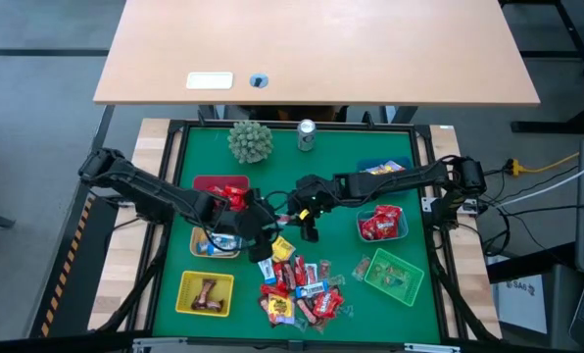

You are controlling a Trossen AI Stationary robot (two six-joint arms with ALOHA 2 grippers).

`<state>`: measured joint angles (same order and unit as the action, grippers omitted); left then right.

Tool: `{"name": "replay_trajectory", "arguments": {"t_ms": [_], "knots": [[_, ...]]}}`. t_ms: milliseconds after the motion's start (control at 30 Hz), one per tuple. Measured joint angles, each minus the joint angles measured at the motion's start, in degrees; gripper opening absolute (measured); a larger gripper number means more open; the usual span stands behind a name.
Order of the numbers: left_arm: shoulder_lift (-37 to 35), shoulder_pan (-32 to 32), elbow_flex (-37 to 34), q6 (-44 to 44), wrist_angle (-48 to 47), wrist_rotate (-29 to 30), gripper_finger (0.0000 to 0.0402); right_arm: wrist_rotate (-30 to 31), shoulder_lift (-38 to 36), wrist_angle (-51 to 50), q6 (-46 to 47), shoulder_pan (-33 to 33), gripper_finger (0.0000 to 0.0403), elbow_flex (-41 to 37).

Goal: Sort candy
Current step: Put the white-red chocolate bar into the yellow bin

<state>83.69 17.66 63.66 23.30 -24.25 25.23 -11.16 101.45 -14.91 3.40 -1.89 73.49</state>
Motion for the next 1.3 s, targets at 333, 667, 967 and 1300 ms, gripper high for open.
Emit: {"name": "replay_trajectory", "arguments": {"t_ms": [333, 667, 967, 1300], "knots": [[1.5, -1.3, 0.0, -5.0, -0.7, 0.1, 0.0138, 0.0, 0.0, -0.2, 2.9, 0.0, 0.0126, 0.0], [1.5, -0.2, 0.0, -14.2, -1.2, -0.2, 0.0138, -0.4, 0.0, -1.9, 11.0, 0.1, 0.0126, 0.0], [1.5, 3.0, 0.0, -30.4, -1.8, 5.4, 0.0138, -6.0, -0.1, -2.9, 18.0, 1.0, 0.0126, 0.0], [1.5, 4.8, 0.0, -33.5, -3.6, 7.8, 0.0138, -11.0, -0.1, -2.0, 24.6, 1.2, 0.0126, 0.0]]}}
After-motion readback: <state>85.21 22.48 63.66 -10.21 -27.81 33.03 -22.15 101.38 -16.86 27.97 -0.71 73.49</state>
